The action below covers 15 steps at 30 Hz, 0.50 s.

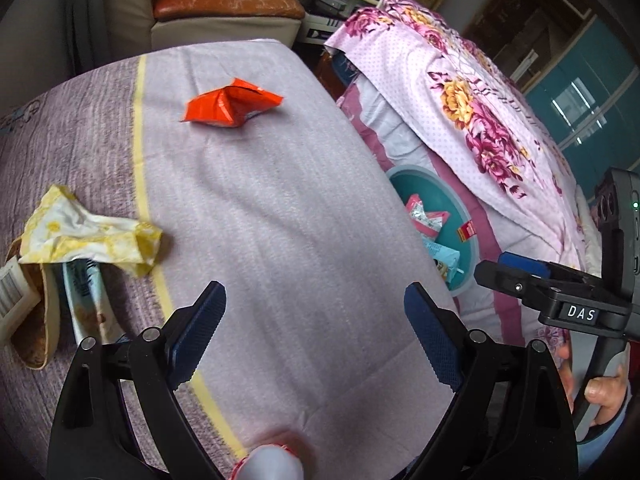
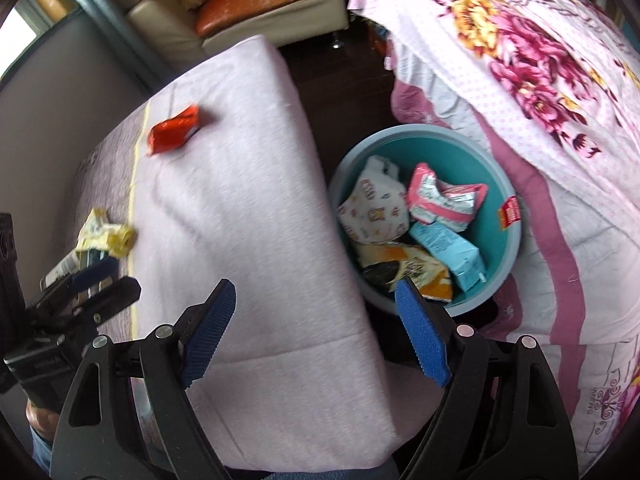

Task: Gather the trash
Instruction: 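Grasp the white plastic lid with the right tool while the left tool returns to the table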

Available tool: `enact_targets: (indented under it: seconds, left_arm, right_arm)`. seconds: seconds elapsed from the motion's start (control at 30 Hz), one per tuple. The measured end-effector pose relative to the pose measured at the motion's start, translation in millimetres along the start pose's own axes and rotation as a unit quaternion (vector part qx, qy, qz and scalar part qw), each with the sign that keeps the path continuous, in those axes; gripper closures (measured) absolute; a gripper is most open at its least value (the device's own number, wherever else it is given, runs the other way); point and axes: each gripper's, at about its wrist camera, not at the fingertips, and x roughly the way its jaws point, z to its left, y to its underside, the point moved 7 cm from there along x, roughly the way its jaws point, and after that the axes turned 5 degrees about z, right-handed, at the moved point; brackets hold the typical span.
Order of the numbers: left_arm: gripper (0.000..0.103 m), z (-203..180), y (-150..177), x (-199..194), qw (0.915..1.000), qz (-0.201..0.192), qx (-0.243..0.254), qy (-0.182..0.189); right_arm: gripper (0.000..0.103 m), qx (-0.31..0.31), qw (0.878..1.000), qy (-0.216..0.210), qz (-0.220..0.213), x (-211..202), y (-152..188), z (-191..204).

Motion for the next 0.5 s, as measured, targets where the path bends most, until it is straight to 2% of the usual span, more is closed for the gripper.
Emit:
enact_targets:
  seconds: [0.2, 0.4, 0.5]
  left_arm:
    - [0.012, 44, 28, -26, 0.9994, -0.010, -0.032, -0.010]
    - [0.012, 72, 64, -46, 0.9986, -0.017, -0.049, -0.011]
    - [0.012, 84, 83, -53, 0.9982, -0.016, -0.057, -0.008]
  right_arm:
    - [0.025, -0.035, 0.999, -0.012, 0.028, 12, 21, 44]
    - [0.025, -0.081, 0.995, -0.023, 0.048, 25, 49, 91]
    - [0.025, -0.106, 0.993, -0.014, 0.051, 32, 65, 111]
